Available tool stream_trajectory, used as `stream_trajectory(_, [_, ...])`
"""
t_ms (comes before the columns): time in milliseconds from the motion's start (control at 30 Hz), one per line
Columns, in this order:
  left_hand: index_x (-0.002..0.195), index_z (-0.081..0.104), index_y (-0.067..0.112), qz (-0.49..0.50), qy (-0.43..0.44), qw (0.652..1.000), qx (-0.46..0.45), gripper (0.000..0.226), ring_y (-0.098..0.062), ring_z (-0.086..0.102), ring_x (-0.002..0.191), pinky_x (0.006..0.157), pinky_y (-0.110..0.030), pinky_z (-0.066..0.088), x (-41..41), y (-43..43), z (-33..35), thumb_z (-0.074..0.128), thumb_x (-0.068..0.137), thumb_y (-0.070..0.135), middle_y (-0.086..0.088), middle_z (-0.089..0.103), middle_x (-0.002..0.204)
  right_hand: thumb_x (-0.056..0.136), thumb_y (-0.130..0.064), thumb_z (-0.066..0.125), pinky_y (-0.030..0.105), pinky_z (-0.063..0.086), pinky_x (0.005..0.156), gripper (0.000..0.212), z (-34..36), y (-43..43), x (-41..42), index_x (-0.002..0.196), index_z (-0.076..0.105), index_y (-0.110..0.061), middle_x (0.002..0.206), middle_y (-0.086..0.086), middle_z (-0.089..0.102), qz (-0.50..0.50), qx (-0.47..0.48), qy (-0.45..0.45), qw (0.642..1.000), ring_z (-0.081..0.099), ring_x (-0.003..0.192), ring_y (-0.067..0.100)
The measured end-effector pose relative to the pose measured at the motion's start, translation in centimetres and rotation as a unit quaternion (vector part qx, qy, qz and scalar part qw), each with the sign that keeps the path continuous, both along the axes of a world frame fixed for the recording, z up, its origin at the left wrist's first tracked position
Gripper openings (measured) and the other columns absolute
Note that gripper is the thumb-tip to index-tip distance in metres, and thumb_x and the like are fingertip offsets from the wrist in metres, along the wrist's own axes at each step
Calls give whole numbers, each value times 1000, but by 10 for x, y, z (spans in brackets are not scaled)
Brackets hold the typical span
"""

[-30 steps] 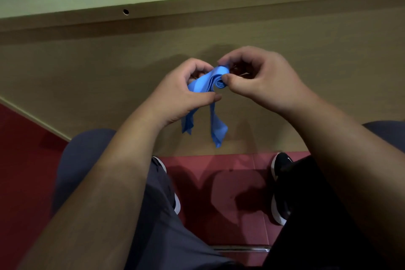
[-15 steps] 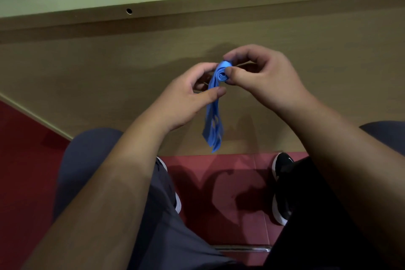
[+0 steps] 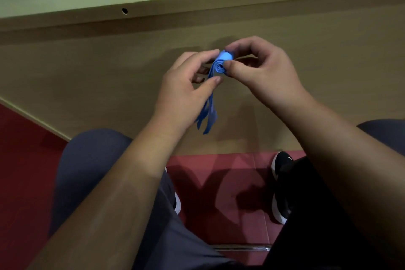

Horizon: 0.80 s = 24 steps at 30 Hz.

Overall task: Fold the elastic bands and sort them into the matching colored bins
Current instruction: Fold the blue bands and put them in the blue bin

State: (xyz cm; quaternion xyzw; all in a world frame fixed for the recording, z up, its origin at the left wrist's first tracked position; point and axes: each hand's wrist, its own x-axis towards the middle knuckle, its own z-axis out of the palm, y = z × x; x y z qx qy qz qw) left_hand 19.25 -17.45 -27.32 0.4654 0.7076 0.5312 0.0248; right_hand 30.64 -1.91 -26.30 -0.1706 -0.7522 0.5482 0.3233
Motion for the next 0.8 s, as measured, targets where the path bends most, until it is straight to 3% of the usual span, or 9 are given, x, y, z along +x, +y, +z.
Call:
stream_trajectory(100, [125,74,24,27,-9,1000,11,42,-12,69,97,88,-28,58,4,4,1,84,87,12,4,66,114,88,-19,81,37,63,89,26,-2,-1,-1,113,75,-15,107,1,79,3,8,-3,1000,76,95,25])
stream_trajectory(200, [118,74,29,34,-36,999,23,38,-13,70,92,85,-35,61,4,7,-2,84,85,11,4,67,112,87,-17,80,31,60,85,27,-4,-3,-1,113,72,-14,107,1,77,14,8,2,1000,73,88,13])
stream_trajectory(267, [118,76,27,28,-51,998,35,39,-14,71,91,85,-39,63,2,8,-2,84,85,8,2,68,112,88,-17,80,34,61,88,28,-4,-3,-1,114,71,-13,108,2,77,20,0,3,1000,74,91,17])
stream_trajectory(367, [117,76,32,14,-78,996,47,45,-15,70,90,89,-42,63,0,7,-4,84,83,3,-1,69,113,91,-19,78,50,62,96,21,-3,0,0,111,72,-14,100,-8,76,31,-31,13,999,76,101,32])
stream_trajectory(467, [119,76,29,-10,-127,990,64,48,-29,70,97,95,-57,60,-6,6,-6,81,81,-1,-7,73,119,96,-12,75,56,62,95,18,-3,1,0,113,69,-9,92,-12,70,44,-69,26,996,75,93,25])
stream_trajectory(600, [125,72,11,-60,-190,976,84,47,-16,69,104,96,-46,59,-10,3,-3,77,84,-11,-6,74,119,99,-7,73,44,64,93,23,-3,4,-1,121,68,-7,101,-2,67,53,-86,30,994,72,97,20])
stream_trajectory(800, [124,74,16,-111,-272,951,96,48,-21,67,112,102,-40,54,-18,-3,-1,75,83,-10,-10,74,123,103,-24,72,23,54,83,30,1,10,4,132,72,-23,122,-1,77,98,-36,-42,994,69,106,5])
